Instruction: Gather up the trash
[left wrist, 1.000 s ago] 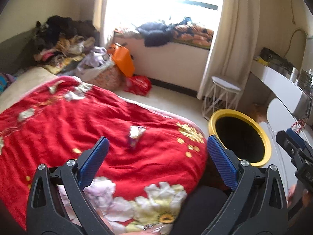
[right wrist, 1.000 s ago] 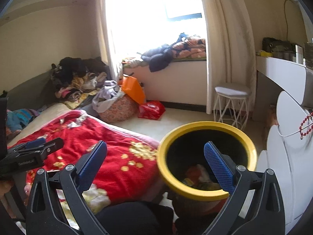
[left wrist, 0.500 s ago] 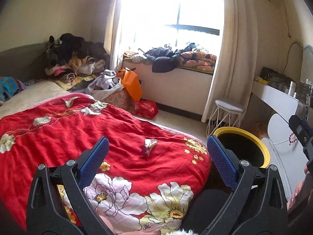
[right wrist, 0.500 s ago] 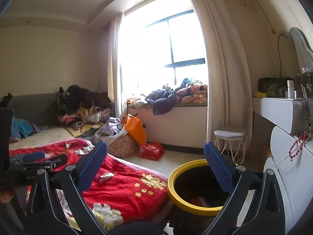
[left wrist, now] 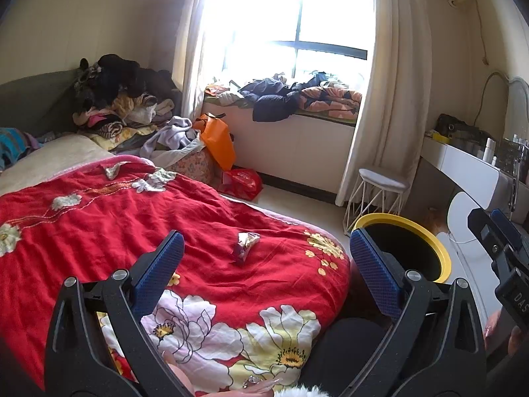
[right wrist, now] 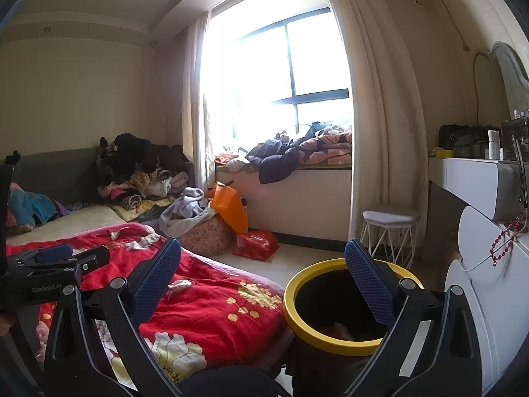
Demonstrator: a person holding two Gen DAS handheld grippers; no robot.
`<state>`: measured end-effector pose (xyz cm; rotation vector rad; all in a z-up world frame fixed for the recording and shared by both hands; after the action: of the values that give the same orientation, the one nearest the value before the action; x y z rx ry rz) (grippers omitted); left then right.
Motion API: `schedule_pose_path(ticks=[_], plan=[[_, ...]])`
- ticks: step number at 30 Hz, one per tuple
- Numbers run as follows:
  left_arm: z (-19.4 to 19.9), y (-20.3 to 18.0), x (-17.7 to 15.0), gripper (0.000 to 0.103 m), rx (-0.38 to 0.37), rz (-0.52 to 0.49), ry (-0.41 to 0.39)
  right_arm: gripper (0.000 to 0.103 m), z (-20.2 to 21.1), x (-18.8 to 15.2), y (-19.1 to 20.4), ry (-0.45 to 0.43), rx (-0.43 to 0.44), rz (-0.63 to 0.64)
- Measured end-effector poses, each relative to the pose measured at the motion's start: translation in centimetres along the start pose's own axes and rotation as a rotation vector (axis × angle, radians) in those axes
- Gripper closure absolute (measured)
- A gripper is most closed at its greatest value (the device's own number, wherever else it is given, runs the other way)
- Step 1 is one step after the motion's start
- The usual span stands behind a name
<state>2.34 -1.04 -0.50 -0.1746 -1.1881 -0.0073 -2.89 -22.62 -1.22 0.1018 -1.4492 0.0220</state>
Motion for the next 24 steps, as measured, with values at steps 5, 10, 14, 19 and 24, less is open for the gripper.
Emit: schedule_pose_path(ticks=[5,10,14,19,24], plan=[[-0.01,-0.04,0.0,0.011,-0.001,0.0,0.0,0.006,-0.04,-0.09,-0.08,0.0,-0.003,-0.001],[0.0,0.06,-0.12,0.011,0.0,0.005,0.003,0.006,-0.06,-0.07,-0.16,0.001,-0.003,-0.004],[-0.07,0.12,-0.21,0.011,0.0,0.004,0.002,0.006,-0.06,-0.08,-0.22,-0.001,-0.007,-0.006],[-0.07,0.15,-0.23,0.011,0.0,0.004,0.004,0.006,-0.04,-0.08,-0.29,-0.002,-0.009,-0.006],[0.04,0.16,-0.31,0.011,0.0,0.006,0.003,0.006,0.01,-0.11,-0.27,-0.002,-0.009,-0.006]])
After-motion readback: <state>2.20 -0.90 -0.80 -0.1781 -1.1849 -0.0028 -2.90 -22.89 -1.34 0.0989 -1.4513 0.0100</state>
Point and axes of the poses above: each gripper's, at about its wrist camera, not at the fingertips, and z roughly against the way its jaws point, y to its left, x to its top, the point moved 2 cm from there along -z, roughly the way its jaws point, and after that the axes turned 3 degrees about -x, right-handed, at the moved point
